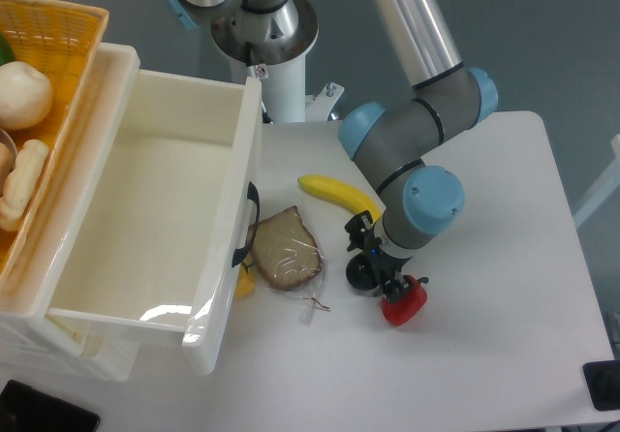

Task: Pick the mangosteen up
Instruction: 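Close the gripper fingers around the mangosteen, then lift the held mangosteen up off the table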

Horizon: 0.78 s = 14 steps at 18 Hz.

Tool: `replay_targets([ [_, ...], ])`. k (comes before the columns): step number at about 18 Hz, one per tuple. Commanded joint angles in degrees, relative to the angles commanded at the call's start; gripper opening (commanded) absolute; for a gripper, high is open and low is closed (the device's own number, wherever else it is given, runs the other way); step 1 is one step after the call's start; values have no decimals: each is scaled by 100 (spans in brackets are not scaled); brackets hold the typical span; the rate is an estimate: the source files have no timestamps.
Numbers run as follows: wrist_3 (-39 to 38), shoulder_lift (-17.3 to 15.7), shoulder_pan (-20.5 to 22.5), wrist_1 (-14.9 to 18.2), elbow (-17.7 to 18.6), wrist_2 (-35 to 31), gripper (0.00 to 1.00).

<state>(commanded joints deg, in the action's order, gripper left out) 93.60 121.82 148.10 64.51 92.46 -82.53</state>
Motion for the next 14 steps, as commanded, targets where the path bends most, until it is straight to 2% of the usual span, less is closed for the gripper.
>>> replay_targets([
  [3, -17, 0, 0, 0, -9, 0, 61],
  [8, -97, -88, 17, 9, -35, 0, 55],
  [14, -255, -325, 88, 44, -333, -44, 53],
])
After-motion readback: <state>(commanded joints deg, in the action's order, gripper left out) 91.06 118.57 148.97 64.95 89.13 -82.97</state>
